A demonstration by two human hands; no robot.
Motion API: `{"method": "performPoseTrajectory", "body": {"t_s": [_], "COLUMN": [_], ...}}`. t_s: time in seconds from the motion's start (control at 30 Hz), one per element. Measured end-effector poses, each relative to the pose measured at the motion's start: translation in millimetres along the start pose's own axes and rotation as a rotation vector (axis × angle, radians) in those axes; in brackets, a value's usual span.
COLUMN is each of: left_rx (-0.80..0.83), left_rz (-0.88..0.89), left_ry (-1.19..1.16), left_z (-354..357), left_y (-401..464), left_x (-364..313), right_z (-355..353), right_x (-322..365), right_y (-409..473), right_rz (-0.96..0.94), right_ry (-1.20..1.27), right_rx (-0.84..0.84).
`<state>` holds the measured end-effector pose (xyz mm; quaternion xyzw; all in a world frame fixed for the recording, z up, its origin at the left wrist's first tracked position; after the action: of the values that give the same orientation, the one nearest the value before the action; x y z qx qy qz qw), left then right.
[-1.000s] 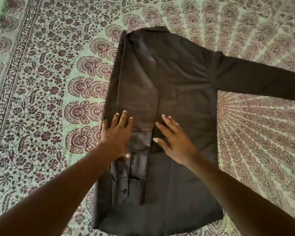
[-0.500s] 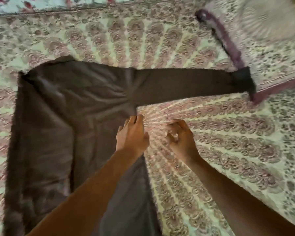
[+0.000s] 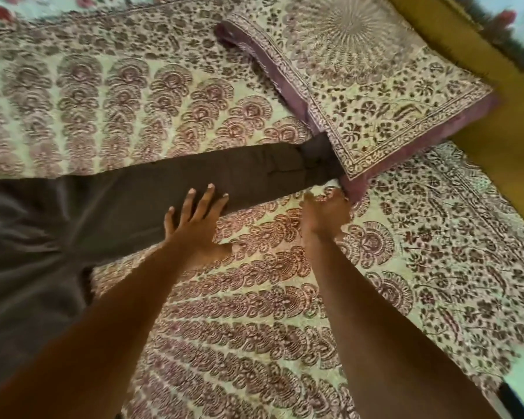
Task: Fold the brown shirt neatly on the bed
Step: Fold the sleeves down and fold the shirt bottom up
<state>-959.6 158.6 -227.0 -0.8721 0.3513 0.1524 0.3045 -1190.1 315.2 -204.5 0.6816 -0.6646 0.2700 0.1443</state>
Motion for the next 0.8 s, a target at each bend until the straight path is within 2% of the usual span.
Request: {"method": "performPoseTrajectory", "body": {"t_s": [0.1, 0.2, 0.27, 0.33, 0.4, 0.47, 0.53, 0.6, 0.63, 0.7, 0.8], "left_rx": [0.001, -0.003, 0.025, 0.046, 0.015, -0.065, -0.068, -0.046, -0.071, -0.202, -0.281], "left_rz": [-0.003, 0.006, 0.007, -0.038, -0.059, -0.121, -0.237, -0.334, -0.334, -0.355, -0.368], "left_ry": [-0.031, -0.047, -0.098, -0.245, -0.496, -0.977, -1.492, -1.71, -1.742, -1.651, -1.673], "left_z": [8, 7, 7, 5, -14, -38, -50, -55, -58, -63, -70], "left_y": [5, 3, 6, 8, 6, -4, -16, -30, -40, -62, -110], "left_x": [9, 9, 7, 16, 15, 18, 30, 44, 56, 94, 146], "right_z": [4, 14, 13, 14, 20, 30, 38, 46, 53, 66, 76], "right_x": [14, 22, 28, 44, 64, 79, 84, 87, 89, 91, 91], "right_y": [19, 28, 28, 15, -14, -66, -123, -176, -200, -240, -269], "right_rz": [0.127, 0.242, 0.253, 0.128, -0.197, -0.574, -0.851, -1.058, -1.119, -1.141, -0.977], "right_ry": [-0.104, -0.092, -0.089, -0.073, -0.032, -0.028, -0.084, -0.123, -0.144, -0.163, -0.237], "right_rx": [-0.013, -0.003, -0.015, -0.038, -0.048, 0.024, 0.061, 0.05, 0.068, 0.131, 0.121]}}
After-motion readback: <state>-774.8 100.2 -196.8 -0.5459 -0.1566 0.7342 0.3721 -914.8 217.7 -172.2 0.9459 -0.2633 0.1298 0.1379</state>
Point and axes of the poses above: each hand's wrist, its own y-axis towards the middle knuckle, its own z-axis out of the palm, x = y × z, the point moved 8 cm from there along y, towards the middle knuckle, and after that the axes turned 12 degrees about -y, right-handed, at the moved point
